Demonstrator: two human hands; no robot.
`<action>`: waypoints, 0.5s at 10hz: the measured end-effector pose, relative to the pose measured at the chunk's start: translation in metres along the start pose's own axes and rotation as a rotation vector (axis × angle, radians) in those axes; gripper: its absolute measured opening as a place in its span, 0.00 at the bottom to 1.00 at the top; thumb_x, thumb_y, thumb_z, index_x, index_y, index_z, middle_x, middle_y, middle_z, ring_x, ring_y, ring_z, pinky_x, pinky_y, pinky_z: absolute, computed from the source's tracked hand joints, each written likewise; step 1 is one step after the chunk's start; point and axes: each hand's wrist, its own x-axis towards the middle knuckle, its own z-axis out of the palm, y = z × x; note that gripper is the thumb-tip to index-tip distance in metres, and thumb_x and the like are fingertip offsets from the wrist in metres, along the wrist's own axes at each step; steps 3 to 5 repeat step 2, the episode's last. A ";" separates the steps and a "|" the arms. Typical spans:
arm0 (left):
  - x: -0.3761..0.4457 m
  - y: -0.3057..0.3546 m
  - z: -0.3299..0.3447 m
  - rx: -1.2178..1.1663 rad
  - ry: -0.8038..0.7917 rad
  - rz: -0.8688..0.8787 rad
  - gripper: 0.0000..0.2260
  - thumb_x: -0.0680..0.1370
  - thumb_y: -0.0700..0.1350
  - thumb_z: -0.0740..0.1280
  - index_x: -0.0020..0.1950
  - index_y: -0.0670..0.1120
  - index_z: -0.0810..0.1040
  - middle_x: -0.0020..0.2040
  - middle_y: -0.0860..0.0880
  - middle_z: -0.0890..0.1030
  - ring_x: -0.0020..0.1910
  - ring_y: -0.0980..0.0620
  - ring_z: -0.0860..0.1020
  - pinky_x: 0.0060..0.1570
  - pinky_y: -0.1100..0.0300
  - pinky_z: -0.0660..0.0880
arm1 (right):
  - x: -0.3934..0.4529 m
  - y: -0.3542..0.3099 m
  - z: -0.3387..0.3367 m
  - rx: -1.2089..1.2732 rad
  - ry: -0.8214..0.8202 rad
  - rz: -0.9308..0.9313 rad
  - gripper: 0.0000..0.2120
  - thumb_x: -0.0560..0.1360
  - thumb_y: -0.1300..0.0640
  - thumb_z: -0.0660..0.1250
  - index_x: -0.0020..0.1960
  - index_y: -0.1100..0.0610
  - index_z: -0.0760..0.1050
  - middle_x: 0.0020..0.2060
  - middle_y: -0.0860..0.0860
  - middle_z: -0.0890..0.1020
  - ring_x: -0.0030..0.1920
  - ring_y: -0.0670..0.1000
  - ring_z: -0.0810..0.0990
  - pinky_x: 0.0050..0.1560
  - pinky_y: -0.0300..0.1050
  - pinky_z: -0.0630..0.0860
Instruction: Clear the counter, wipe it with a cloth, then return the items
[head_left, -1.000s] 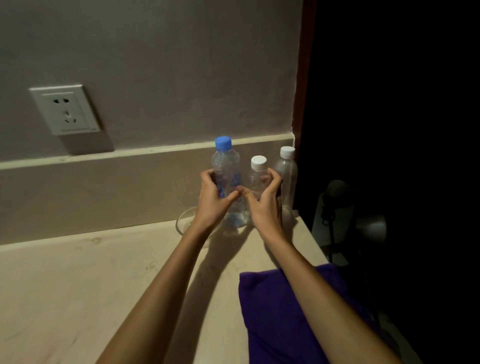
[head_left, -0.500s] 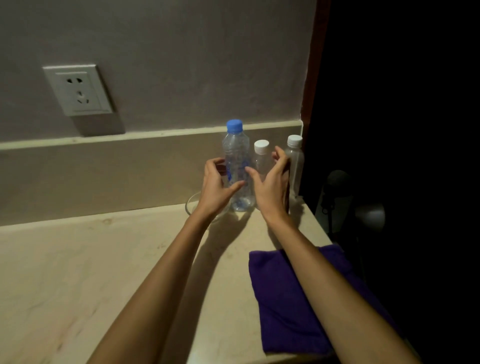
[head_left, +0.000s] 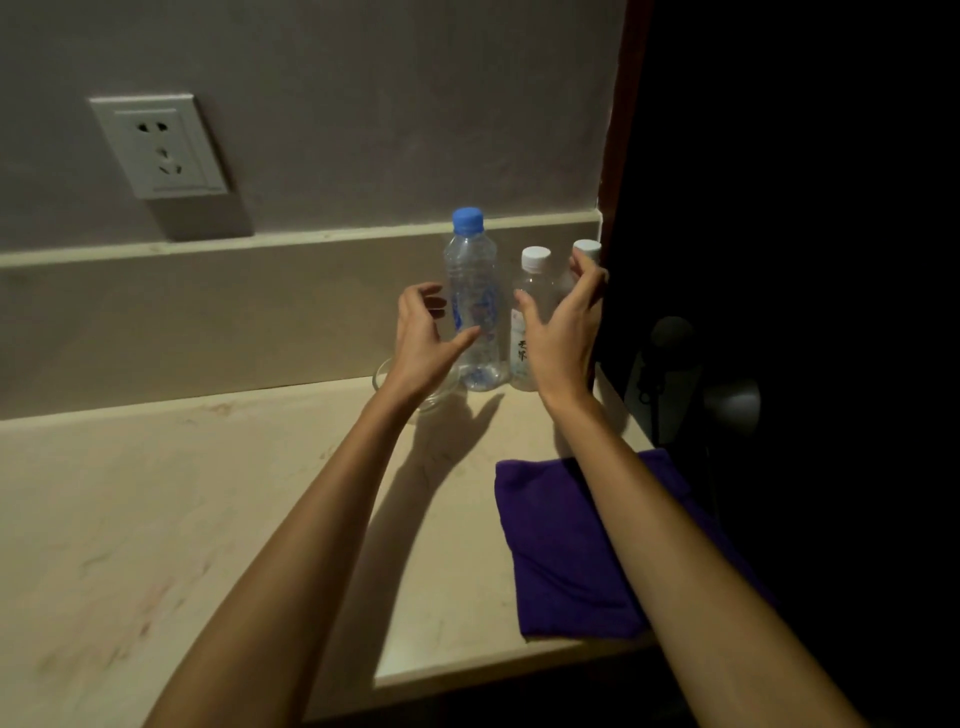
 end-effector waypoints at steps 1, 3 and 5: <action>-0.011 0.011 -0.007 -0.013 0.037 -0.007 0.35 0.72 0.51 0.78 0.74 0.46 0.65 0.69 0.48 0.70 0.63 0.53 0.75 0.64 0.52 0.78 | -0.004 -0.003 -0.013 0.038 0.008 -0.026 0.31 0.76 0.53 0.74 0.74 0.59 0.65 0.70 0.56 0.73 0.71 0.51 0.73 0.70 0.43 0.73; -0.020 0.018 -0.009 -0.047 0.089 -0.015 0.33 0.73 0.54 0.77 0.73 0.47 0.66 0.67 0.49 0.71 0.62 0.55 0.76 0.63 0.53 0.78 | -0.011 -0.001 -0.020 0.062 0.004 -0.085 0.26 0.78 0.53 0.72 0.72 0.60 0.68 0.67 0.55 0.75 0.69 0.50 0.75 0.67 0.48 0.76; -0.020 0.018 -0.009 -0.047 0.089 -0.015 0.33 0.73 0.54 0.77 0.73 0.47 0.66 0.67 0.49 0.71 0.62 0.55 0.76 0.63 0.53 0.78 | -0.011 -0.001 -0.020 0.062 0.004 -0.085 0.26 0.78 0.53 0.72 0.72 0.60 0.68 0.67 0.55 0.75 0.69 0.50 0.75 0.67 0.48 0.76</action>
